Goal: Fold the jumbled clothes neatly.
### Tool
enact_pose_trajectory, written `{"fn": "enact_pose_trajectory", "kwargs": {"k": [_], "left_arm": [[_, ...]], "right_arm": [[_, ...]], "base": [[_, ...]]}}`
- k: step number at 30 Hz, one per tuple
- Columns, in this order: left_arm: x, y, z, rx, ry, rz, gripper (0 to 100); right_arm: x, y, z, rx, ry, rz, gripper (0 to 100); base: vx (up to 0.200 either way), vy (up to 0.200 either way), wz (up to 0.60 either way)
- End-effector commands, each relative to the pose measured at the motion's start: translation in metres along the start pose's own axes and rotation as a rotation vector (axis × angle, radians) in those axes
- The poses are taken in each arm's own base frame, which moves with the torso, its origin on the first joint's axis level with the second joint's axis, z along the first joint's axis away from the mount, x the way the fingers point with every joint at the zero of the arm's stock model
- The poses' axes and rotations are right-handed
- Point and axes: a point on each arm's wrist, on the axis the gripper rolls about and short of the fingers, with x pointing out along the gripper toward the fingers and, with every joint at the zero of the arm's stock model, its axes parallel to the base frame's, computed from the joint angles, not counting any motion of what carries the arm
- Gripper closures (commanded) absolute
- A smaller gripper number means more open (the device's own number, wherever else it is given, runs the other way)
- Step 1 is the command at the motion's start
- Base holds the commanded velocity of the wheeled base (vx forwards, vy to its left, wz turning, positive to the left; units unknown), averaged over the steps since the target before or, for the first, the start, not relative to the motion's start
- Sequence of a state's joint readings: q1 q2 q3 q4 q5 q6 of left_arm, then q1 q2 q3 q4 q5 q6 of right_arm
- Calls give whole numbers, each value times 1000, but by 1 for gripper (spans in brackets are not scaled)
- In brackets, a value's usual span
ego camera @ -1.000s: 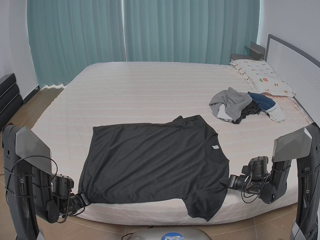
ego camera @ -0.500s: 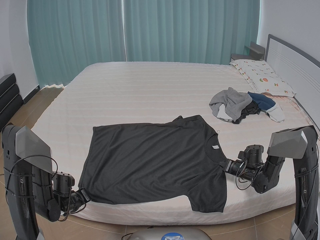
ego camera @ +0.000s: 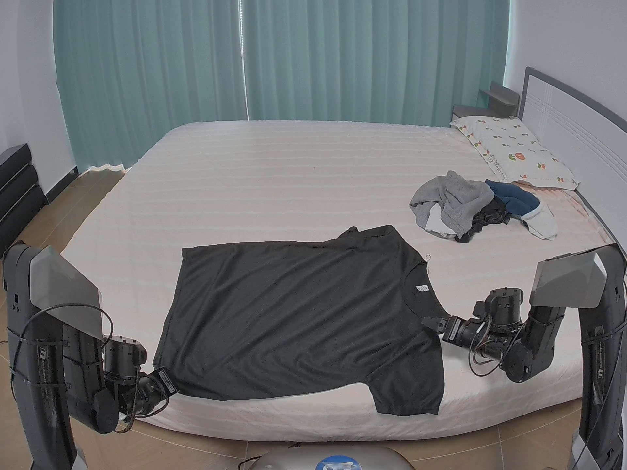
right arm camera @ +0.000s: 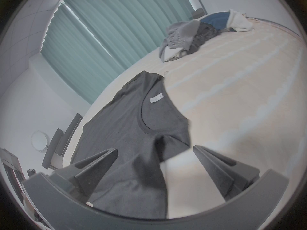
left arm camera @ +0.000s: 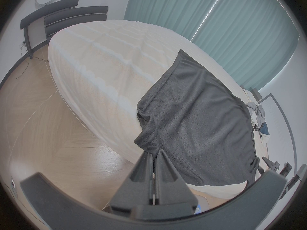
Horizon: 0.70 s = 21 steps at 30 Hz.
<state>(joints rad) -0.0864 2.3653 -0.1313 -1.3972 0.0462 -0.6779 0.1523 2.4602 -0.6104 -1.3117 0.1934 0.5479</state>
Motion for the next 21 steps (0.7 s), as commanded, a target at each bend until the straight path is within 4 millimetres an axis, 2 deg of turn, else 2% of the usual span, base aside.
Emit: {"fn": "enact_pose_trajectory", "kwargs": {"k": [1, 5, 8, 15, 21], "left_arm": [[-1, 0, 0, 1, 0, 1, 100], [-1, 0, 0, 2, 1, 0, 100], [-1, 0, 0, 2, 1, 0, 100], [-1, 0, -1, 2, 3, 2, 100], [-1, -1, -1, 6, 5, -1, 100]], "right_arm": [[-36, 4, -2, 36, 24, -12, 0], [-57, 1, -24, 52, 150, 78, 0], [-61, 1, -35, 37, 195, 138, 0], [-58, 3, -49, 6, 232, 149, 0], [-58, 2, -51, -2, 239, 147, 0]], "base": [[0, 0, 0], [0, 0, 0], [0, 0, 0], [0, 0, 0], [0, 0, 0]]}}
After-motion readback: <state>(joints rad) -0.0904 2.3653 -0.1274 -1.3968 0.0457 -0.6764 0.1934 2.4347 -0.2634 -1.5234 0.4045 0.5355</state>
